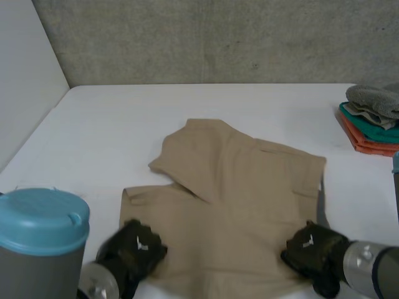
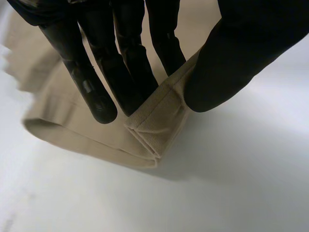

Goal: Fold the laundry.

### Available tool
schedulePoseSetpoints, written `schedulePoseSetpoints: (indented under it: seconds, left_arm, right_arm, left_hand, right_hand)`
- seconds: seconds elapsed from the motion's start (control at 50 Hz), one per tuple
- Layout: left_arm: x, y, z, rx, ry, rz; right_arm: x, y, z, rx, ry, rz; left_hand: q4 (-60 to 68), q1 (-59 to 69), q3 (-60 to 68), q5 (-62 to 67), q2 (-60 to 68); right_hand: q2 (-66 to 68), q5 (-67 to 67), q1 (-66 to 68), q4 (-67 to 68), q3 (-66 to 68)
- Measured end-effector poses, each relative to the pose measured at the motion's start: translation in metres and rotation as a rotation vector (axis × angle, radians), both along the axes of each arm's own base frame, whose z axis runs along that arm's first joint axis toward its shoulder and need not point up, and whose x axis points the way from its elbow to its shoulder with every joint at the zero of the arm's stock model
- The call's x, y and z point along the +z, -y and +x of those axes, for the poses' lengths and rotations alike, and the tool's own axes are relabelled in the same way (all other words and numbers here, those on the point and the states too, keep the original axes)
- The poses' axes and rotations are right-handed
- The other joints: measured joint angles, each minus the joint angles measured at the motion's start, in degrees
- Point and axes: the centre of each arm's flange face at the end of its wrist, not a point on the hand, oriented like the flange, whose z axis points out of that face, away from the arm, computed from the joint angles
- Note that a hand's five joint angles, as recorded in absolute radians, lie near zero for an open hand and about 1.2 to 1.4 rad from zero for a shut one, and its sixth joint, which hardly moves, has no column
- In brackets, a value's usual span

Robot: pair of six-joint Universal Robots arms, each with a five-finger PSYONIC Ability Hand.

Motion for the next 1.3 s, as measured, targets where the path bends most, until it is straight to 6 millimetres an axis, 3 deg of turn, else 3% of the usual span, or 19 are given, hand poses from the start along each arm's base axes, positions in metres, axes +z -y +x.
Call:
schedulePoseSetpoints:
  seconds: [0.1, 0.16, 0.24, 0.38, 0.4, 0.5, 0.56, 0.58, 0.76, 0.78, 0.8, 0.82, 0.86, 0.88, 1.0, 1.14, 1.16, 1.24, 1.3]
  left_arm:
    - [-0.006, -0.025, 0.008, -0.133, 0.136, 0.080]
    - [-0.003, -0.021, 0.006, -0.169, 0.152, 0.057]
    - [0.003, 0.014, -0.011, -0.148, 0.090, -0.065]
    - [0.016, 0.109, -0.058, -0.037, -0.112, -0.394]
    - [0.016, 0.109, -0.058, -0.037, -0.112, -0.394]
    - [0.013, 0.175, -0.101, 0.021, -0.261, -0.630]
    - [0.009, 0.191, -0.113, 0.028, -0.301, -0.690]
    - [0.002, 0.210, -0.128, 0.035, -0.355, -0.767]
    - [-0.032, 0.259, -0.163, 0.030, -0.475, -0.932]
    - [-0.038, 0.262, -0.165, 0.027, -0.480, -0.938]
    - [-0.043, 0.264, -0.166, 0.023, -0.484, -0.939]
    - [-0.049, 0.266, -0.167, 0.017, -0.486, -0.937]
    - [-0.056, 0.266, -0.168, 0.009, -0.487, -0.930]
    - [-0.058, 0.265, -0.168, 0.005, -0.489, -0.927]
    - [-0.044, 0.254, -0.165, 0.000, -0.539, -0.931]
    - [-0.011, 0.223, -0.151, 0.008, -0.618, -0.893]
    - [-0.006, 0.211, -0.145, 0.010, -0.629, -0.864]
    - [-0.005, 0.200, -0.138, 0.016, -0.634, -0.828]
    - [-0.010, 0.176, -0.122, 0.036, -0.635, -0.742]
  right_arm:
    - [0.006, -0.013, -0.006, 0.047, -0.037, 0.035]
    - [0.010, -0.008, -0.008, 0.042, -0.036, 0.012]
    - [0.017, 0.017, -0.008, 0.001, -0.003, -0.099]
    - [0.018, 0.076, 0.000, -0.105, 0.090, -0.345]
    - [0.018, 0.076, 0.000, -0.105, 0.090, -0.345]
    - [0.012, 0.120, 0.007, -0.175, 0.135, -0.523]
    - [0.010, 0.133, 0.009, -0.190, 0.143, -0.581]
    - [0.005, 0.152, 0.011, -0.207, 0.153, -0.659]
    - [-0.025, 0.211, 0.022, -0.230, 0.154, -0.845]
    - [-0.031, 0.218, 0.024, -0.231, 0.148, -0.860]
    - [-0.035, 0.223, 0.025, -0.233, 0.141, -0.870]
    - [-0.038, 0.227, 0.026, -0.239, 0.133, -0.876]
    - [-0.042, 0.231, 0.027, -0.252, 0.122, -0.882]
    - [-0.044, 0.233, 0.027, -0.260, 0.118, -0.884]
    - [-0.026, 0.224, 0.024, -0.337, 0.165, -0.873]
    - [0.014, 0.188, 0.015, -0.415, 0.298, -0.759]
    - [0.018, 0.171, 0.011, -0.430, 0.335, -0.670]
    - [0.016, 0.157, 0.006, -0.445, 0.359, -0.567]
    - [0.001, 0.137, -0.006, -0.480, 0.383, -0.388]
  left_hand:
    - [0.00, 0.00, 0.00, 0.00, 0.00]
    - [0.00, 0.00, 0.00, 0.00, 0.00]
    - [0.00, 0.00, 0.00, 0.00, 0.00]
    - [0.00, 0.00, 0.01, 0.00, 0.00]
    - [0.00, 0.00, 0.01, 0.00, 0.00]
    - [0.00, 0.00, 0.02, 0.00, 0.00]
    - [0.00, 0.00, 0.03, 0.00, 0.00]
    - [0.01, 0.00, 0.03, 0.00, 0.00]
    - [0.01, 0.00, 0.07, 0.00, 0.00]
    - [-13.53, -13.18, -13.18, -11.63, -13.43]
    - [-18.54, -17.37, -18.04, -16.51, -18.41]
    - [-32.02, -34.22, -32.32, -29.81, -32.96]
    - [-32.02, -34.22, -32.32, -29.81, -32.96]
    - [-50.36, -51.99, -49.13, -47.51, -49.95]
    - [-57.13, -55.08, -56.14, -53.58, -56.96]
    - [-57.13, -55.08, -56.14, -53.58, -56.98]
    - [-57.13, -55.08, -56.14, -53.58, -56.99]
    - [-57.13, -55.08, -56.14, -53.58, -56.99]
    - [-57.13, -55.08, -56.14, -53.58, -56.99]
  right_hand:
    - [0.00, 0.00, 0.00, 0.00, 0.00]
    - [0.00, 0.00, 0.00, 0.00, 0.00]
    - [0.00, 0.00, 0.00, 0.00, 0.00]
    - [0.00, 0.00, 0.00, 0.00, 0.00]
    - [0.00, 0.00, 0.00, 0.00, 0.00]
    - [0.00, 0.00, 0.00, 0.00, 0.00]
    - [0.00, 0.00, 0.00, 0.00, 0.00]
    - [0.00, -0.01, 0.00, 0.00, 0.00]
    - [-0.30, -0.33, -0.50, -0.35, -0.35]
    - [-7.25, -6.89, -7.10, -7.47, -7.31]
    - [-7.25, -6.89, -7.10, -7.47, -7.31]
    - [-35.31, -32.25, -32.93, -34.97, -34.85]
    - [-41.13, -37.95, -38.28, -40.62, -40.53]
    - [-52.42, -50.11, -44.49, -52.39, -52.10]
    - [-54.62, -53.36, -45.19, -54.86, -55.36]
    - [-54.62, -53.39, -45.19, -54.86, -55.36]
    - [-54.62, -53.39, -45.19, -54.86, -55.36]
    - [-54.62, -53.40, -45.19, -54.87, -55.36]
    - [-54.62, -53.40, -45.19, -54.86, -55.36]
